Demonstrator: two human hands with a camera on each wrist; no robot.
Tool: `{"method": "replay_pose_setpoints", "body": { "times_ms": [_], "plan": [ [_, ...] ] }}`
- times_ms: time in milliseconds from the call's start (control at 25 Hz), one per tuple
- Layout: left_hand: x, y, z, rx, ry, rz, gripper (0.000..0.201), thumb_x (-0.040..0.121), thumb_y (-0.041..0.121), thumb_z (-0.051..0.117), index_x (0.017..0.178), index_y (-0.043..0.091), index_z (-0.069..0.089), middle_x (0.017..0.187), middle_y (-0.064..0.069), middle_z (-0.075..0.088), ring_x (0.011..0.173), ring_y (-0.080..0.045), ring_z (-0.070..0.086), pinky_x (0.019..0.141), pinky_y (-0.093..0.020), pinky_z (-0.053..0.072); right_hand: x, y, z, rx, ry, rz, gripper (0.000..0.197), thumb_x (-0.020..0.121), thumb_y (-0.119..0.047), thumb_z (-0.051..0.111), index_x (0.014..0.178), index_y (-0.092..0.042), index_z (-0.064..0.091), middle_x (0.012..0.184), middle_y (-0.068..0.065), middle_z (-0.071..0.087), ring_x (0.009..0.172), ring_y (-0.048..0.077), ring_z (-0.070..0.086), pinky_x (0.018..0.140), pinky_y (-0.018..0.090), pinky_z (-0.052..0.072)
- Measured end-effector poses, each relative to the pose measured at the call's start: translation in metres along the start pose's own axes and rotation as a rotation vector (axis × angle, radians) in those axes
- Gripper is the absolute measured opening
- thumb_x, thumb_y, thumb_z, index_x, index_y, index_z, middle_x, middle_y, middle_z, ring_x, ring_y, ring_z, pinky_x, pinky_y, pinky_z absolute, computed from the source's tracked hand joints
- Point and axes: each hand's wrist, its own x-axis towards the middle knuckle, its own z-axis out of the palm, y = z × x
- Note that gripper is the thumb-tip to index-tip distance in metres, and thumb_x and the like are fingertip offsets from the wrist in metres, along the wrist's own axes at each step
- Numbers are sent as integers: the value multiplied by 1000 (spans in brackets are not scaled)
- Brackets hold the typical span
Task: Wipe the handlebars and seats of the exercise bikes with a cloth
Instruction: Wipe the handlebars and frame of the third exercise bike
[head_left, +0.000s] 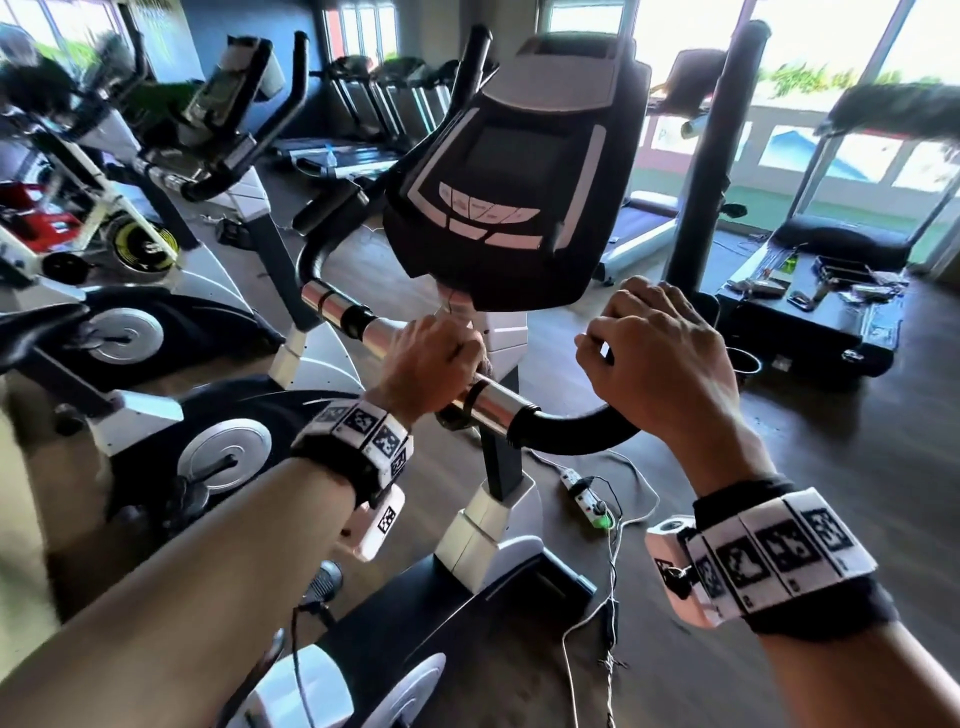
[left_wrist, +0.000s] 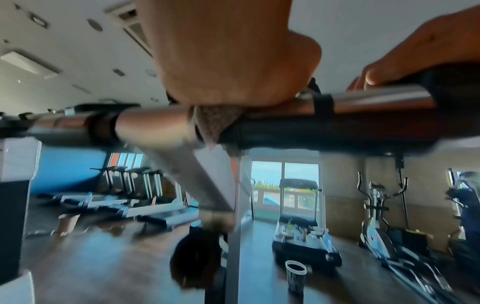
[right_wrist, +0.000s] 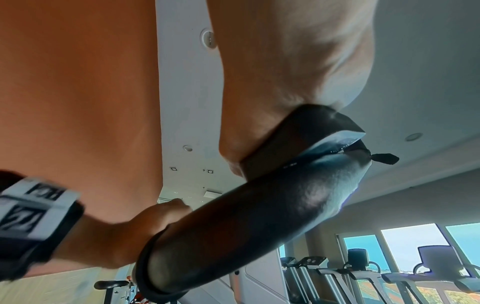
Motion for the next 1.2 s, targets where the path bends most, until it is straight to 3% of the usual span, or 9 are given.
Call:
{"method": "replay_pose_setpoints", "body": {
  "times_ms": [80,240,440,560,640,800,960,1080,1200],
  "plan": [
    [-27,-6,8,35,114,135,40,88,34,38,86,15,74,87,-5,74,82,-29,67,74,-34,49,-1,1,0,0,3,6,35,98,-40,54,85,-18,78,99,-2,64,117,25,52,105,33,37],
    [12,-3,-2,-1,-80,-1,48,84,43,33,73,12,68,74,-6,68,72,-26,63,78,-44,54,-2,0,0,11,-2,11,34,97,-39,56,84,-17,77,99,-1,65,117,25,53,105,35,38],
    [-23,-17,12,10,96,153,35,90,30,37,82,18,69,79,-1,71,74,-24,65,72,-41,54,-2,0,0,16,-14,30,33,97,-40,55,86,-19,77,102,0,64,119,26,53,105,35,38],
    [3,-2,-1,47,-70,57,36,88,33,40,61,19,59,61,6,57,60,-17,57,71,-40,53,-2,-2,-1,16,-15,44,33,97,-41,54,87,-20,77,103,0,64,118,26,52,103,35,39],
    [6,5,-2,47,-48,19,35,88,29,45,54,23,50,59,9,54,62,-19,56,71,-37,49,-2,-3,-2,24,3,37,32,97,-39,56,86,-18,78,102,1,65,117,26,53,103,35,38],
    [-39,24,26,50,205,142,32,87,32,43,79,18,70,82,1,72,81,-23,64,78,-34,45,-1,-4,-3,28,34,42,30,95,-36,59,87,-15,79,103,3,68,116,27,54,100,36,39],
    [-42,36,33,-3,136,355,33,89,33,43,89,19,74,93,2,76,87,-22,68,85,-35,50,-4,-5,-3,54,97,2,28,93,-31,62,83,-11,78,98,8,69,111,29,55,100,38,40],
    [-22,16,16,82,24,195,42,86,41,35,85,23,73,90,0,75,87,-26,69,81,-41,52,-5,-4,-3,75,95,-18,27,92,-31,63,82,-11,78,95,8,67,110,31,55,100,39,42],
    [-20,25,18,166,55,13,51,84,48,27,80,20,70,84,-4,73,84,-30,67,77,-43,50,-3,-4,-1,109,77,10,27,92,-33,62,82,-13,78,97,7,67,112,33,55,100,39,43]
  ]
}}
